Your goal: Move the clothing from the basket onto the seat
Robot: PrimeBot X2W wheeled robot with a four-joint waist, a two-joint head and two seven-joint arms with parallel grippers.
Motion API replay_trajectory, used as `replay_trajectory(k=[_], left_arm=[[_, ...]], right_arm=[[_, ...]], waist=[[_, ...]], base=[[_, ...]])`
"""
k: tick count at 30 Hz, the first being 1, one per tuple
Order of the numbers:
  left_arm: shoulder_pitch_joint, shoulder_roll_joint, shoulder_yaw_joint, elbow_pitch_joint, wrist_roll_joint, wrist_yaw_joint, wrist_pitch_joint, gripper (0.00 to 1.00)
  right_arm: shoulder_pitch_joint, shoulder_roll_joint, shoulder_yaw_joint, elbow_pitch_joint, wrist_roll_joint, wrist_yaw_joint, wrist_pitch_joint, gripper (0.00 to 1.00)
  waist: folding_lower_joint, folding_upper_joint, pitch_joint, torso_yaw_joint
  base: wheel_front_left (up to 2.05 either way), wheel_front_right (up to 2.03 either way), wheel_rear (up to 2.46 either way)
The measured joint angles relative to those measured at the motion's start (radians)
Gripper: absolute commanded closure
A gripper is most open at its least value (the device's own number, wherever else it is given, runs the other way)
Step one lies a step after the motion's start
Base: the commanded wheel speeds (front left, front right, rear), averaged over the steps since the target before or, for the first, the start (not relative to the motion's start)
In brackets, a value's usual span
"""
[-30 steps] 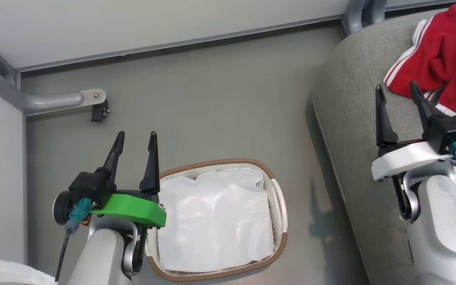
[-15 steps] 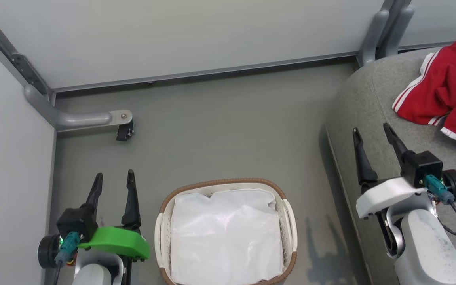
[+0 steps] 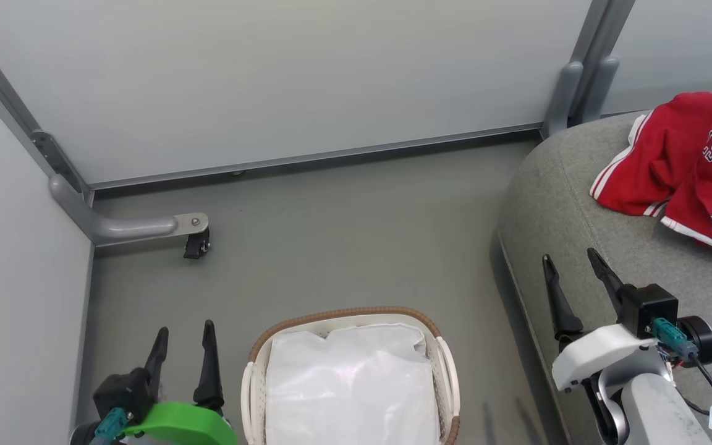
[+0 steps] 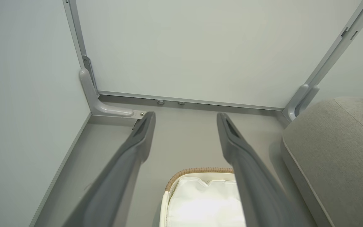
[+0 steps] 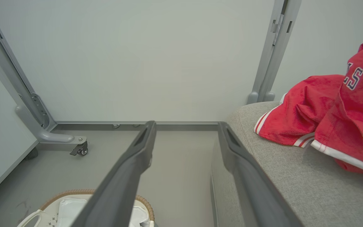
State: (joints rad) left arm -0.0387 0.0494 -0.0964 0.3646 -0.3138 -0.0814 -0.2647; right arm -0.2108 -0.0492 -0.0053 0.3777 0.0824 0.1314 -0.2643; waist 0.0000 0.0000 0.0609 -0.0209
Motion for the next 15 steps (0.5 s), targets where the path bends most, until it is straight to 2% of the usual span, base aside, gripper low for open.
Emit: replay_trajectory(k=[1, 7, 15], left_arm=[[0.003, -0.001, -0.002, 0.004, -0.001, -0.002, 0.000, 1.00], [0.009, -0.004, -0.002, 0.047, -0.011, -0.002, 0.007, 1.00], [0.009, -0.004, 0.022, 0.032, -0.165, -0.006, 0.053, 1.00]], right_arm=[[0.002, 0.001, 0.000, 0.004, 0.001, 0.000, 0.000, 1.00], [0.036, 0.012, -0.003, 0.053, 0.014, 0.000, 0.011, 1.00], [0.038, 0.012, -0.017, 0.039, 0.194, 0.000, 0.054, 1.00]], waist=[[0.0000, 0.0000, -0.002, 0.000], [0.0000, 0.0000, -0.003, 0.000], [0.0000, 0.0000, -0.007, 0.001]], base=[[0.00, 0.00, 0.00], [0.00, 0.00, 0.00], [0.00, 0.00, 0.00]])
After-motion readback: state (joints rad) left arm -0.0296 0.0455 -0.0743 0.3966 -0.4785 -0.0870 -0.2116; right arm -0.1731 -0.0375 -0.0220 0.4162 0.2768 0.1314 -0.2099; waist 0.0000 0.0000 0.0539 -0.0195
